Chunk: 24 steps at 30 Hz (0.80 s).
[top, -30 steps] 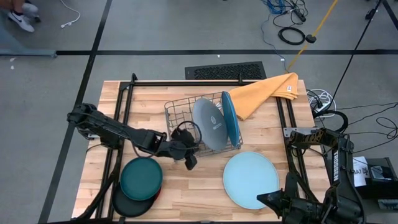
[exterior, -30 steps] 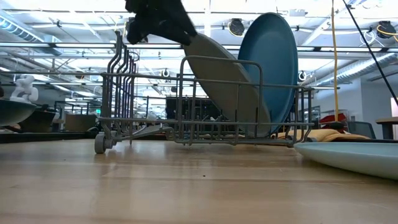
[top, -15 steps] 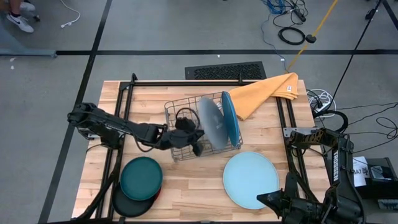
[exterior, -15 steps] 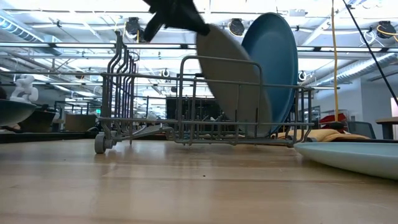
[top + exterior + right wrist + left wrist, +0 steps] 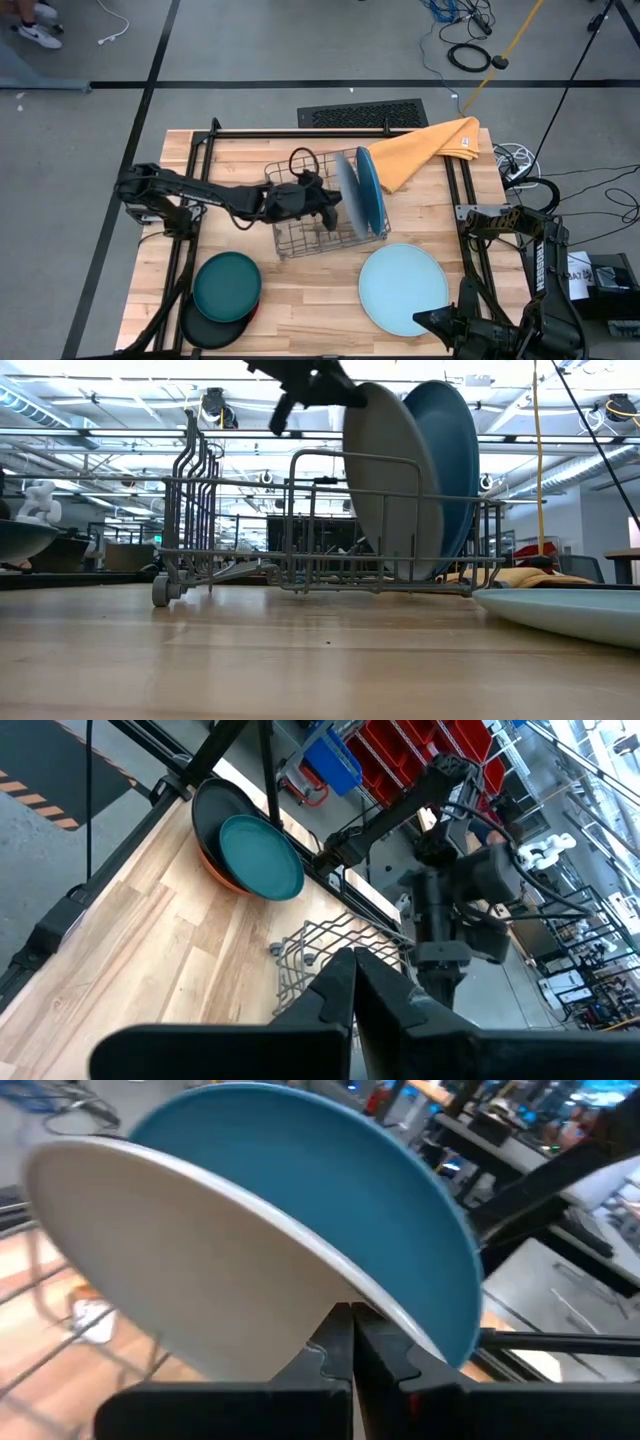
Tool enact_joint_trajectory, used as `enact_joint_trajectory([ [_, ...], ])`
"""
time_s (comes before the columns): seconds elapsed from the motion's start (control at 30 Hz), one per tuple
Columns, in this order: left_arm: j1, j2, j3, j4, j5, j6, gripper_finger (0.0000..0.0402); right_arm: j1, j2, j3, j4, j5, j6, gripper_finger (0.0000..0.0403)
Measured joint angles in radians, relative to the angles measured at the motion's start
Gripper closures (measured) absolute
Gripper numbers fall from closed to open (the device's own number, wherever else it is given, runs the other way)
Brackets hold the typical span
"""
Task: Sort dishes
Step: Put the gray plate into the green dish rack
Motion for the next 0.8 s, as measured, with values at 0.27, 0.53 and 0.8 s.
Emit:
enact_joint_trajectory([
  [0.27, 0.018, 0.116, 0.117, 0.002, 0.033, 0.020, 0.0401, 0.000, 0.000, 0.000, -0.001, 0.000, -0.002, 0.0403],
  [0.53, 0.028, 0.202, 0.230, 0.008, 0.070, 0.063, 0.0401, 0.000, 0.000, 0.000, 0.000, 0.000, -0.002, 0.0403],
  [0.8, 0.034, 0.245, 0.291, -0.059, 0.134, 0.070, 0.0402, 0.000, 0.000, 0.000, 0.000, 0.000, -0.002, 0.0403],
])
